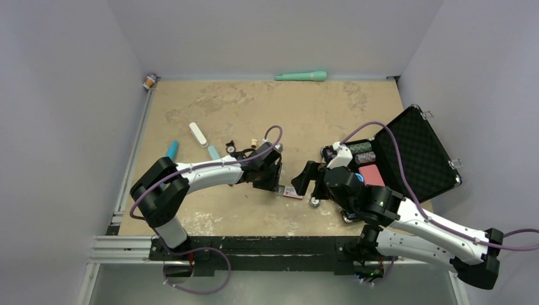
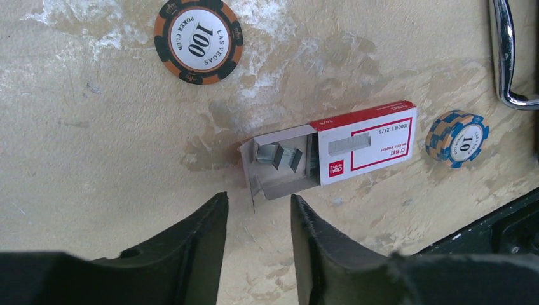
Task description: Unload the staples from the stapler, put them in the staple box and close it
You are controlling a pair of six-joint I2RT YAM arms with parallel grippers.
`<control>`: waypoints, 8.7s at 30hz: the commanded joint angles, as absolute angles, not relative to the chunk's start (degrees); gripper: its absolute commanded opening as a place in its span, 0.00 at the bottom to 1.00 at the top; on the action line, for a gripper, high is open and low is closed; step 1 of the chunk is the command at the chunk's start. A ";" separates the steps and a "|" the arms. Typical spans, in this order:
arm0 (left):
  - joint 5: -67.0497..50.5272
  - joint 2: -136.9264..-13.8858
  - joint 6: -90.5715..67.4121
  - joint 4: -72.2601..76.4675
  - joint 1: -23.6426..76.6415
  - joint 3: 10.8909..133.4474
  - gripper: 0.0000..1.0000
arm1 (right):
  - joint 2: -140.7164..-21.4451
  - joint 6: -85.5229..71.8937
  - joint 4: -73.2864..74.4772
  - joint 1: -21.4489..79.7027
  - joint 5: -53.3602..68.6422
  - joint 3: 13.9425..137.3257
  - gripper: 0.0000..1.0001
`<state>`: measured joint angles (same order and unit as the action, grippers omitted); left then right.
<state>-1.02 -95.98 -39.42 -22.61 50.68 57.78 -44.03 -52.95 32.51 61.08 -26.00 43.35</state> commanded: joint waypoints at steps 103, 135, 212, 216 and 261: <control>11.29 -81.58 -49.11 -24.15 48.83 38.97 0.00 | -86.91 -51.88 19.56 67.19 -22.04 46.77 0.21; 7.21 -80.48 -49.19 -18.56 48.81 34.32 0.00 | -91.49 -51.28 20.47 67.08 -23.46 49.16 0.00; 14.19 -50.35 -45.64 -48.15 48.74 44.31 0.35 | -79.48 -51.25 32.15 67.23 -26.82 58.10 0.35; 14.54 -43.71 -43.36 -53.26 48.65 47.93 0.39 | -75.81 -51.04 33.76 67.19 -27.68 58.28 0.38; 32.98 -29.93 -29.05 -63.40 47.82 54.59 1.00 | -68.29 -30.42 -7.78 67.69 -26.88 63.72 0.99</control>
